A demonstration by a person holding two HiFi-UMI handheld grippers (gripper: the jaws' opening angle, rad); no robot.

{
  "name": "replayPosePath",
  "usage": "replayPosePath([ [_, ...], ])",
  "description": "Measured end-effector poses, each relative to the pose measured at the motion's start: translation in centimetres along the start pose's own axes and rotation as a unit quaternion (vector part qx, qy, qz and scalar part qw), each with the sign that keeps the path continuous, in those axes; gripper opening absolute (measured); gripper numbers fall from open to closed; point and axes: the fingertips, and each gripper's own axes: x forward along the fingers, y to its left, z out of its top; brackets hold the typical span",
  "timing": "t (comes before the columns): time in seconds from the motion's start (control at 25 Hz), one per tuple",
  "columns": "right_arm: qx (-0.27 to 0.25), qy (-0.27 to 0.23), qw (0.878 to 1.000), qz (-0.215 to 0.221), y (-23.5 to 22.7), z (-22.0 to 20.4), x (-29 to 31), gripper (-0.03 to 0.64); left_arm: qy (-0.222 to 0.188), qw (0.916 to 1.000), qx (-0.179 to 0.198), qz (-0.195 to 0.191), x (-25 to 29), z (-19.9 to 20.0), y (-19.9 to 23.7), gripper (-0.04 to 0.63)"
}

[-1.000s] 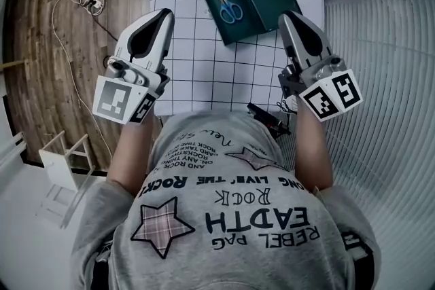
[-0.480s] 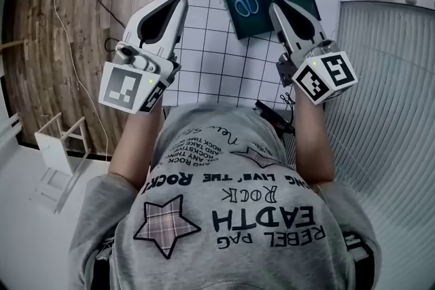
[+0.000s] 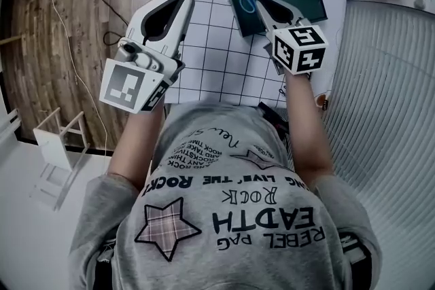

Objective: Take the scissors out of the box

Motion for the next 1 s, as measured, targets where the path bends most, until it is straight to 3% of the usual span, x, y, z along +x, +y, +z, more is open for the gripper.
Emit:
replayPosePath([
  [0.2, -0.036, 0.077, 0.996, -0.029, -0.5, -2.2, 2.7, 0.018, 0.000, 1.0000, -0.004, -0.007, 0.2, -0.4, -0.3, 0.003],
  [0.4, -0.072, 0.153, 0.984, -0.060, -1.4, -3.8, 4.9, 0.038, 0.002, 0.9999, -0.010, -0.010, 0.2, -1.0, -0.3, 0.003],
  [0.48, -0.077, 0.176, 0.979, -0.067, -1.7, -4.3, 5.6, 0.105, 0.002, 0.9999, -0.012, -0.009, 0.2, -1.2, -0.2, 0.003],
  [0.72, -0.098, 0.228, 0.965, -0.081, -2.4, -5.4, 7.1, 0.106, 0.022, 0.9995, -0.023, -0.006, 0.1, -1.7, 0.1, 0.003],
  [0.92, -0.101, 0.262, 0.956, -0.084, -2.7, -6.3, 8.0, 0.106, 0.008, 0.9997, -0.022, -0.001, 0.0, -1.5, 0.7, 0.003],
  [1.0, -0.074, 0.285, 0.952, -0.087, -2.7, -7.5, 8.0, 0.106, 0.001, 0.9998, -0.020, 0.002, -0.1, -1.4, 1.0, 0.003],
])
